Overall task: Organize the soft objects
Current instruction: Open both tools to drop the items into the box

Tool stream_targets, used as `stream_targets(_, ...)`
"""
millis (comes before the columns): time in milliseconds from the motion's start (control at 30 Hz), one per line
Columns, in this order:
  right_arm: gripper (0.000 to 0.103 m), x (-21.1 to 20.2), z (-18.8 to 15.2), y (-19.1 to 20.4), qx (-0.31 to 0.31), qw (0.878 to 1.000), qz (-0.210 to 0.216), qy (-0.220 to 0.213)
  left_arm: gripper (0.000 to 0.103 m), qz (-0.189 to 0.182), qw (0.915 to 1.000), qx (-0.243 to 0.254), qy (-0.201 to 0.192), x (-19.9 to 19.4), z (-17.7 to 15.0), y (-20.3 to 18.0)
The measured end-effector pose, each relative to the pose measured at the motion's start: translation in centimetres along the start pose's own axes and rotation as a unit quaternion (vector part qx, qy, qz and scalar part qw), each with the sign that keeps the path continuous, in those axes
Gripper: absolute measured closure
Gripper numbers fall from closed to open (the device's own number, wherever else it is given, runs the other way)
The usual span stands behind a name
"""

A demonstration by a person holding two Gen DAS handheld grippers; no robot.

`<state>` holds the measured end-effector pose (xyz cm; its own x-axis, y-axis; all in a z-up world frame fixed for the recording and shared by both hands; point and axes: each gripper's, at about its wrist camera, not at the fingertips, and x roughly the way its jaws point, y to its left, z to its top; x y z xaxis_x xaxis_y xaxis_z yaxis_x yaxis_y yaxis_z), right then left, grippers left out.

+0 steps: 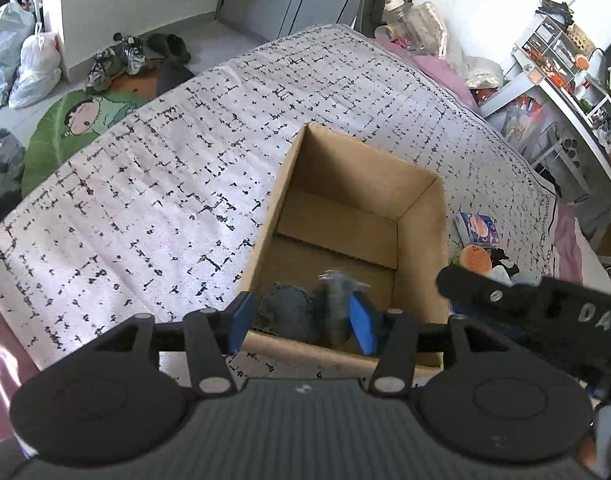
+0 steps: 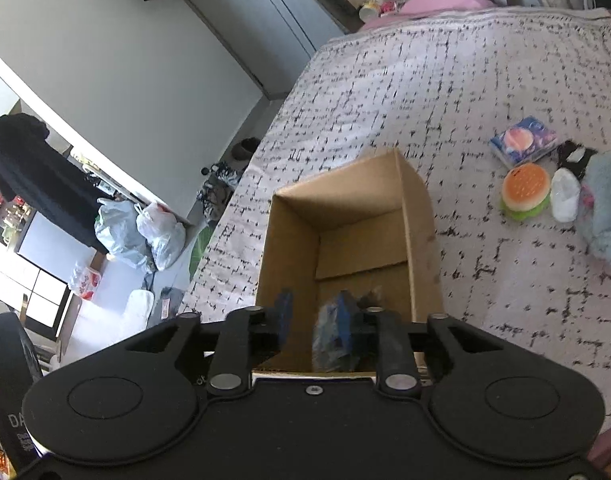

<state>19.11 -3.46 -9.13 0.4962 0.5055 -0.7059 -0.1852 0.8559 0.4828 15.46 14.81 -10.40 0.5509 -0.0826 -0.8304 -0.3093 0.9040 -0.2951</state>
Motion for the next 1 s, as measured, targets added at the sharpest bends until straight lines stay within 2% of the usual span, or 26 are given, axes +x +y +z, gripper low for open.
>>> stream_targets(167,0.069,-1.5,0.4,-1.2,0.007,1.0,-0.001,-0.009,0.038,0.007,0.9999,0.007,-0.004,-0.9,-0.2,-0.7)
stream_targets(233,0.061,-2.1,0.4,-1.6,0.006,1.0,-0.005,-0.013,0.034,0.008,0.9999,0.01,-0.007,-1.3,-0.2,-1.0)
stream_targets(300,0.058,-2.6,0.3,-2.0,0.006,1.0,-0.006,-0.016,0.03,0.01,0.9998,0.013,-0.011,-1.7,-0.4,-1.4)
stream_targets(600,0.05,-4.7,0.1,-4.2,0.005,1.0,-0.013,-0.025,0.029,0.018,0.9992,0.03,-0.02,-2.8,-0.9,-3.4)
stream_targets(767,0.039,-5.7,0.0,-5.3,0.002,0.999,-0.019,-0.028,0.028,0.023,0.9988,0.038,-0.022,-3.2,-1.2,-4.6)
stream_targets(900,0.026,-6.6,0.1,-6.2,0.002,0.999,-0.025,-0.035,0.028,0.023,0.9985,0.044,-0.021,-3.3,-1.3,-5.8)
stream_targets(1000,0.024,-7.3,0.2,-7.1,-0.001,0.999,-0.033,-0.042,0.028,0.023,0.9982,0.051,-0.021,-3.2,-1.5,-6.9)
